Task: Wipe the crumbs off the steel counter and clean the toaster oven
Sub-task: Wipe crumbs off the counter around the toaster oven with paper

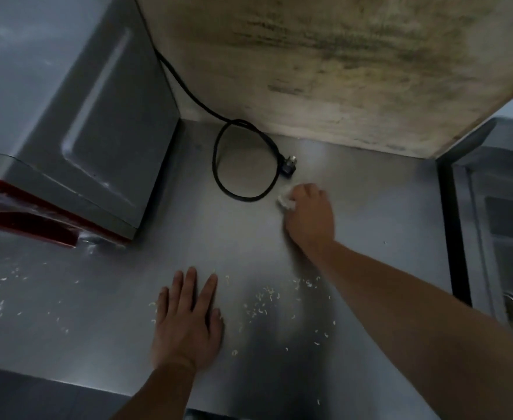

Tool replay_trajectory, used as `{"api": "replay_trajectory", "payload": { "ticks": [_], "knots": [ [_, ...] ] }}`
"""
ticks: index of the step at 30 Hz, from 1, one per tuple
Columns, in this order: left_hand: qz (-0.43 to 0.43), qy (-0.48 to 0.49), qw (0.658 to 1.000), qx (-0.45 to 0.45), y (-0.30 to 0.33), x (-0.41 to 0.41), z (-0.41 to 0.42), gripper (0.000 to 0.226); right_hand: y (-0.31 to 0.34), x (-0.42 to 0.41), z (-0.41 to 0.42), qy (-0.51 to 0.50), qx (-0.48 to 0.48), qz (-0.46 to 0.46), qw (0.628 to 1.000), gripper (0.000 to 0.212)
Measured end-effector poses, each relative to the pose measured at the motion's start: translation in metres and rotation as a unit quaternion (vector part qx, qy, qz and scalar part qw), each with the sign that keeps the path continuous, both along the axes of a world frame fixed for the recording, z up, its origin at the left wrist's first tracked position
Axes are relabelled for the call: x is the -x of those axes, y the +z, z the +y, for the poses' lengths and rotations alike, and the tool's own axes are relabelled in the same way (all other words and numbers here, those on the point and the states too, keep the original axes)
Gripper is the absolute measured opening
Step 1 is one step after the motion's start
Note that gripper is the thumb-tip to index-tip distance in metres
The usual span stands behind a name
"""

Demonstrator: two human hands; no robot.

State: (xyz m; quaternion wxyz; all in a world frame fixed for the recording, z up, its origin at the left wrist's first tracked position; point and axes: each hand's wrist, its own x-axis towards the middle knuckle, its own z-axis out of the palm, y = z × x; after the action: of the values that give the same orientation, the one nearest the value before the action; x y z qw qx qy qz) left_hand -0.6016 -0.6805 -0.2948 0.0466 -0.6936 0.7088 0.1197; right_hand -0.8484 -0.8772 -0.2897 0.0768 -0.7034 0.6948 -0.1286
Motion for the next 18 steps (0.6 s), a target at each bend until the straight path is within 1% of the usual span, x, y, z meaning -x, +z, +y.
{"api": "replay_trajectory", "payload": {
  "ticks": [2, 4, 6, 7, 9, 10, 11, 14, 16, 18],
  "knots": [
    [-0.002, 0.0, 1.0, -0.004, 0.001, 0.0, 0.0, 0.064, 0.002, -0.025, 0.043, 0.04, -0.011, -0.039, 0.998, 0.021],
    [-0.006, 0.002, 1.0, -0.012, 0.001, -0.001, 0.0, 0.065, 0.008, -0.046, 0.088, 0.116, -0.033, -0.048, 0.992, 0.024],
    [-0.005, 0.002, 1.0, -0.016, 0.0, -0.001, 0.001, 0.065, 0.011, -0.058, 0.127, 0.219, -0.049, -0.043, 0.974, 0.03],
    [-0.001, 0.002, 1.0, -0.014, 0.0, -0.001, 0.001, 0.065, 0.013, -0.059, 0.139, 0.257, -0.055, -0.054, 0.963, 0.032],
    [0.014, 0.008, 1.0, -0.007, 0.001, 0.0, 0.002, 0.066, 0.019, -0.054, 0.149, 0.287, -0.068, -0.094, 0.951, 0.034],
    [0.022, 0.011, 1.0, -0.003, 0.002, 0.0, 0.003, 0.066, 0.023, -0.048, 0.147, 0.277, -0.063, -0.108, 0.953, 0.033],
    [0.03, 0.013, 0.999, 0.003, 0.002, 0.001, 0.003, 0.067, 0.028, -0.042, 0.141, 0.247, -0.047, -0.118, 0.961, 0.032],
    [0.041, 0.014, 0.999, 0.017, 0.001, 0.001, 0.005, 0.067, 0.037, -0.014, 0.095, 0.071, 0.002, -0.112, 0.991, 0.024],
    [0.043, 0.01, 0.999, 0.021, 0.001, 0.0, 0.005, 0.068, 0.04, 0.008, 0.056, -0.022, 0.015, -0.081, 0.996, 0.021],
    [0.043, 0.005, 0.999, 0.02, 0.0, 0.0, 0.006, 0.069, 0.036, 0.03, 0.03, -0.074, -0.002, -0.034, 0.997, 0.024]
  ]
}}
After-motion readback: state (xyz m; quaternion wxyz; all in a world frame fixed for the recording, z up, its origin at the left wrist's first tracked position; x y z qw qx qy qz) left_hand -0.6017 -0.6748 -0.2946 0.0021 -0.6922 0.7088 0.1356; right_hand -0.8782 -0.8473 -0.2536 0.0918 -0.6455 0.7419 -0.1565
